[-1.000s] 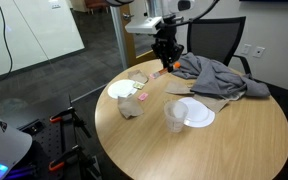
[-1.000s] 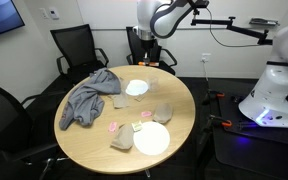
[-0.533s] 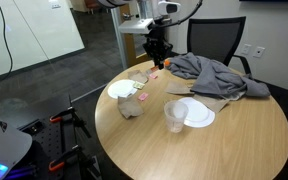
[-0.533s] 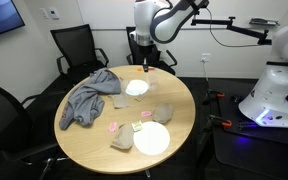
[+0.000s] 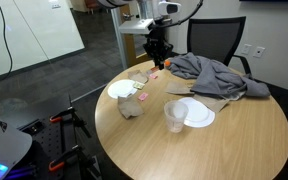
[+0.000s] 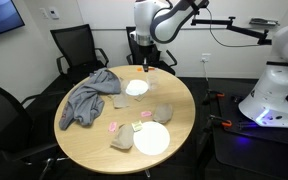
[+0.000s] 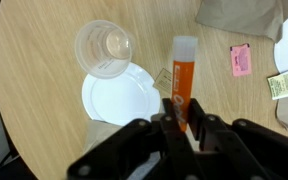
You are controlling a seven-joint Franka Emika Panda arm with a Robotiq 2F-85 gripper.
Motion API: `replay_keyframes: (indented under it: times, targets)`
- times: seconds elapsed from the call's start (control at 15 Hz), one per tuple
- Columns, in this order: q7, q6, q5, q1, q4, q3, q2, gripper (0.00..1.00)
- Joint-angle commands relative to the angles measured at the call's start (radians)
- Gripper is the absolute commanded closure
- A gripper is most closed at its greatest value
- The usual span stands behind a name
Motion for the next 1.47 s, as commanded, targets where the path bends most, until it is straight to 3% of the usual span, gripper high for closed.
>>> replay_keyframes:
  times: [0.0, 0.4, 0.93, 1.2, 1.4]
  targets:
    - [0.101, 0.016, -0.08, 0.016, -0.002, -0.022, -0.012, 0.95]
    - [0.428, 0.018, -0.289, 0.056, 0.006, -0.068, -0.016, 0.95]
    - [1.087, -0.013, -0.677, 0.126, 0.051, -0.106, 0.009, 0.95]
    - [1.415, -0.063, -0.841, 0.196, 0.058, -0.144, 0.023, 0.95]
    - [1.651, -0.159, -0.957, 0.175, 0.061, -0.085, 0.037, 0.95]
